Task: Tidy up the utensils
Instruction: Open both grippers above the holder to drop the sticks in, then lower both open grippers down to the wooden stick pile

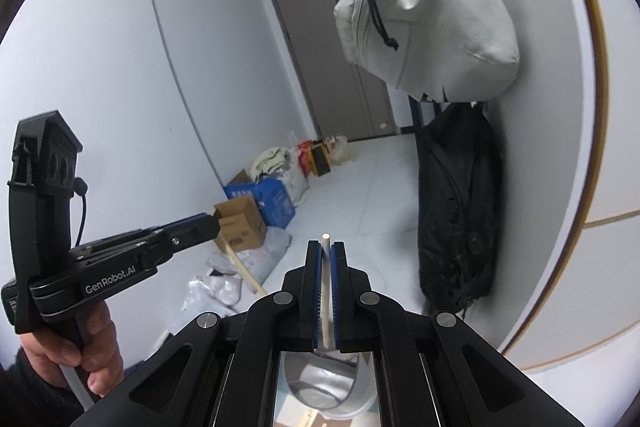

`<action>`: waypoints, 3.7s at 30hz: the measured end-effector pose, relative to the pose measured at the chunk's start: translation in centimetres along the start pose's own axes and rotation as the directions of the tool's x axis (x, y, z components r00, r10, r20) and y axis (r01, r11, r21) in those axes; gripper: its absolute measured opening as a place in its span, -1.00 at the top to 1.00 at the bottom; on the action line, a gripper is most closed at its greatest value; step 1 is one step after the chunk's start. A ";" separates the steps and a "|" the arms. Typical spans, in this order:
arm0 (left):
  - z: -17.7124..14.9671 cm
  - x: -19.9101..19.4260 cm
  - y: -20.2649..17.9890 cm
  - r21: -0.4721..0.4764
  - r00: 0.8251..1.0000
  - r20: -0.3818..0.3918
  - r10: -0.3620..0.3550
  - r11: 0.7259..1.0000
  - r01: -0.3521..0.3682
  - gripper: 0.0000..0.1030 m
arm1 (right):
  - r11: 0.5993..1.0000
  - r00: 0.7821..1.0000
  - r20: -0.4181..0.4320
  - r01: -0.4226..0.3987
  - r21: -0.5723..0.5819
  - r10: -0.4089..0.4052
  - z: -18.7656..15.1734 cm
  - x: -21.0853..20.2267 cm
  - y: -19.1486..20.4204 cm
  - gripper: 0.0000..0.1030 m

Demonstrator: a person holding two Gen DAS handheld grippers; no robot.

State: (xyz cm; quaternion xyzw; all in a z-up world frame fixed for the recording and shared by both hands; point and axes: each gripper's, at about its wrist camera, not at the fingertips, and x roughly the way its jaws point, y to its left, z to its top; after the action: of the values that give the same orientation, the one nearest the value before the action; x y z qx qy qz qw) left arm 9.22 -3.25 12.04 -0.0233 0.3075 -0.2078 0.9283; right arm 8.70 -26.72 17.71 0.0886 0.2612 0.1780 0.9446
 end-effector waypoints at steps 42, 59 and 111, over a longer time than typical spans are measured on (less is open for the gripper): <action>-3.3 5.4 1.8 -0.042 0.947 -0.233 -0.219 0.976 0.215 0.58 | 0.965 0.989 -0.096 -0.085 0.246 0.111 -5.2 6.6 -6.5 -0.10; -10.0 1.0 2.6 -0.015 0.981 -0.194 0.024 1.000 -0.028 -0.36 | 0.968 0.991 -0.124 -0.012 0.249 0.044 -11.9 2.5 -6.0 -0.94; -21.8 8.8 5.3 -0.053 0.838 -0.518 0.174 0.971 -0.234 -0.34 | 0.972 0.970 -0.238 0.013 0.235 0.044 -20.3 3.2 -4.2 -1.00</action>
State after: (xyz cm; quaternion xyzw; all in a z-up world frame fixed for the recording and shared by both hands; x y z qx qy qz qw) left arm 4.94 -0.06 -11.47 0.0122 0.5538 -0.0886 0.8278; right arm 1.84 -27.82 -2.11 0.1797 0.3926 0.1626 0.8872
